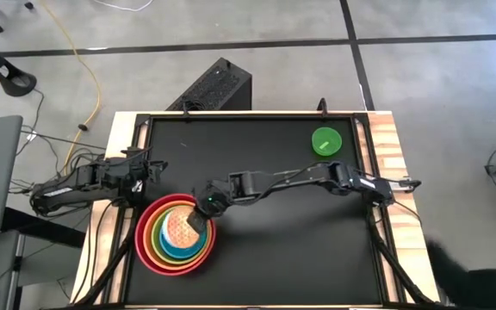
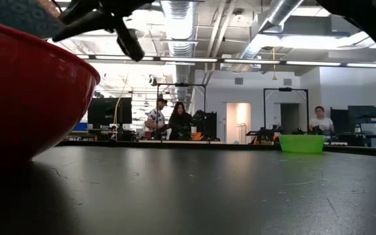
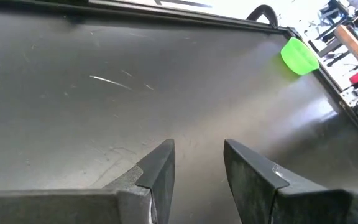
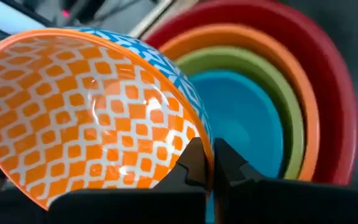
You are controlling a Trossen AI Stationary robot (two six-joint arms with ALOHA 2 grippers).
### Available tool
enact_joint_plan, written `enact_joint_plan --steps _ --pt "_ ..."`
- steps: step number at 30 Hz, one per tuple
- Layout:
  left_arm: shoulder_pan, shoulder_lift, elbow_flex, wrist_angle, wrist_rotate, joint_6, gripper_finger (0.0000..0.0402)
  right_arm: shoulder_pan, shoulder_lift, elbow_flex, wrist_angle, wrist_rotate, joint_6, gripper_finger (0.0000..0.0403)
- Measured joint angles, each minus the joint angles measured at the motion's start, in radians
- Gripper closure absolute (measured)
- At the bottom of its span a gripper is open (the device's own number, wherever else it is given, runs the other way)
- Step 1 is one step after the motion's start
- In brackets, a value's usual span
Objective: Nest bowls inside each other
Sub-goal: Stack the orange patterned bowl on top of the blue bowl
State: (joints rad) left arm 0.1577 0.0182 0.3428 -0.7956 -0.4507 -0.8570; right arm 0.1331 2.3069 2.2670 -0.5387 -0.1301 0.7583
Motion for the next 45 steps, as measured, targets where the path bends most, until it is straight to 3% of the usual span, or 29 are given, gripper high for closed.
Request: enact_joint_plan --steps 4,11,15,25,34,45 --pt "0.0 0.003 -0.001 -0.001 -0.005 0.0 0.0274 0.008 0.042 0.002 0.129 -0.005 0.001 0.0396" --pt "0.0 0.026 -0.003 0.012 -0.006 -0.005 0.0274 0.016 0.124 0.0 0.184 -0.003 -0.003 0.0396" --pt "0.0 0.039 -0.005 0.004 0.0 -0.01 0.0274 0.016 0.125 0.003 0.186 0.006 -0.006 0.0396" --pt "0.0 0.041 -0.005 0.0 -0.009 -0.012 0.0274 0.018 0.129 0.002 -0.005 0.03 0.011 0.0396" --pt "0.0 0.041 -0.005 -0.001 -0.012 -0.013 0.0274 0.017 0.133 0.002 -0.014 0.063 0.059 0.0396" --pt "0.0 0.041 -0.005 -0.001 -0.013 -0.014 0.0274 0.016 0.135 0.002 0.027 0.087 0.074 0.035"
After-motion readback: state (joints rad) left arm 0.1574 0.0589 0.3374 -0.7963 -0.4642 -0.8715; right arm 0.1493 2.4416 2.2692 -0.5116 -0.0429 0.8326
